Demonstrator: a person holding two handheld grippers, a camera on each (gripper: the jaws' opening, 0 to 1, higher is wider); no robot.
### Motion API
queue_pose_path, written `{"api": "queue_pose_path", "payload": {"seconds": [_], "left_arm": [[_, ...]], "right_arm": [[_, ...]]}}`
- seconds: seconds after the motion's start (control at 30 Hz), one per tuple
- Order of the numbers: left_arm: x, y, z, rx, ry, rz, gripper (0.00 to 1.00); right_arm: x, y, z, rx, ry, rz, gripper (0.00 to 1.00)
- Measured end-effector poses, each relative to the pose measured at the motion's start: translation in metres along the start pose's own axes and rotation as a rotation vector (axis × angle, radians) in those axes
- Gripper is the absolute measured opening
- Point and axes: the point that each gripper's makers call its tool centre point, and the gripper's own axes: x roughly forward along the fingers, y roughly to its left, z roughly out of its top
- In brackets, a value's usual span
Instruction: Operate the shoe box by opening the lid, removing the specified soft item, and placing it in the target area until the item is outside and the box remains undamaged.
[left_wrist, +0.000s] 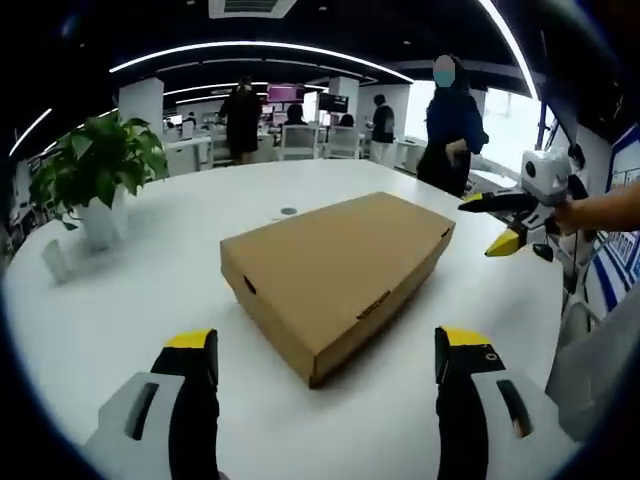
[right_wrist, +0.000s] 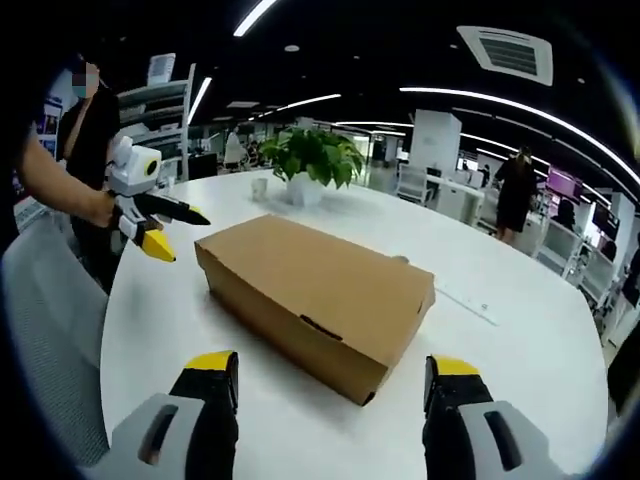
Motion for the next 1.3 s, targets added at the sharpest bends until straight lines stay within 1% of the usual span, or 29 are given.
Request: {"api": "queue_pose_path", "payload": {"seconds": [0.23,0.33,0.57,0.67,0.93,1.07,1.2,1.3], "left_arm": [[0.01,-0.003,0.003,0.009,0.007,-0.012,0.89],[0.015,-0.002,0.006,-0.002,0.007,-0.014,0.88],[0.026,-0.005,0.01,0.014,0.015,-0.022,0.85],[0.029,-0.005,0.009,0.018,0.022,-0.022,0.84],[0.036,-0.003,0.007,0.018,0.04,-0.028,0.8],[0.041,-0.001,0.006,0.033,0.051,-0.027,0.77],[0.043,0.001,0.005,0.041,0.056,-0.017,0.75],[0.044,0.003,0.005,0.054,0.057,-0.005,0.73]], "right_arm": [[0.011,-0.006,0.004,-0.004,0.005,0.018,0.73],[0.017,-0.01,0.004,0.018,0.009,0.02,0.72],[0.026,-0.016,0.002,0.049,0.024,0.024,0.68],[0.03,-0.017,0.003,0.064,0.025,0.025,0.66],[0.042,-0.016,0.001,0.054,0.047,0.049,0.63],[0.045,-0.019,0.0,0.069,0.054,0.041,0.62],[0.047,-0.022,0.0,0.079,0.059,0.02,0.57],[0.048,-0.023,-0.002,0.077,0.062,0.02,0.57]]}}
